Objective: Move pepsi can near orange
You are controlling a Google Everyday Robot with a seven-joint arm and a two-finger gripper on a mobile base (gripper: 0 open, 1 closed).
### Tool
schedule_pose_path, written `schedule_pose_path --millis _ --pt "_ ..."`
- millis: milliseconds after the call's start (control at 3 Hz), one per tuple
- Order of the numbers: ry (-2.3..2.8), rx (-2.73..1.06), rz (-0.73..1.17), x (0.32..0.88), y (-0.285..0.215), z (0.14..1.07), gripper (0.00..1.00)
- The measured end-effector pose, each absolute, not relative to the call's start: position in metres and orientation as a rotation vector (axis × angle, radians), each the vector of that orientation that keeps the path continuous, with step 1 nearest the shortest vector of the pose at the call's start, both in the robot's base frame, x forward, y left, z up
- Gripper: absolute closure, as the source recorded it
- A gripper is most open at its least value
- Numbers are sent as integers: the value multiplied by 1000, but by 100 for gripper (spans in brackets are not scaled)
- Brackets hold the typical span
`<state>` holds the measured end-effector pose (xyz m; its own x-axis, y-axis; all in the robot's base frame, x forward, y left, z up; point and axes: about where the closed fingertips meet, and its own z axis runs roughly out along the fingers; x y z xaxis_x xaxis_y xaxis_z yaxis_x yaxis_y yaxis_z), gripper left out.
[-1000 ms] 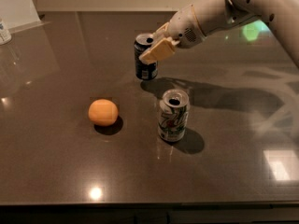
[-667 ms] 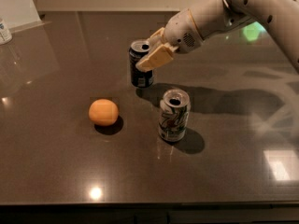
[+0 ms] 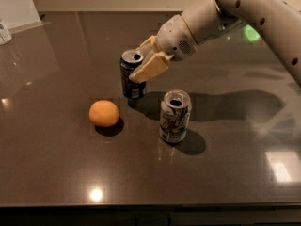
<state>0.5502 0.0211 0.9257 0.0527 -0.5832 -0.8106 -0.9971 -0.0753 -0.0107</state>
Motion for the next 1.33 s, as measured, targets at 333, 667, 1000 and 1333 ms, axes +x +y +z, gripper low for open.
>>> schedule_pose_path --millis 333,667,1000,1333 --pt "1547 -1779 903 537 31 925 100" --pt "1522 -1814 929 526 38 924 100" --pt "1535 -1825 937 522 42 917 83" --pt "1556 -1822 943 523 44 909 59"
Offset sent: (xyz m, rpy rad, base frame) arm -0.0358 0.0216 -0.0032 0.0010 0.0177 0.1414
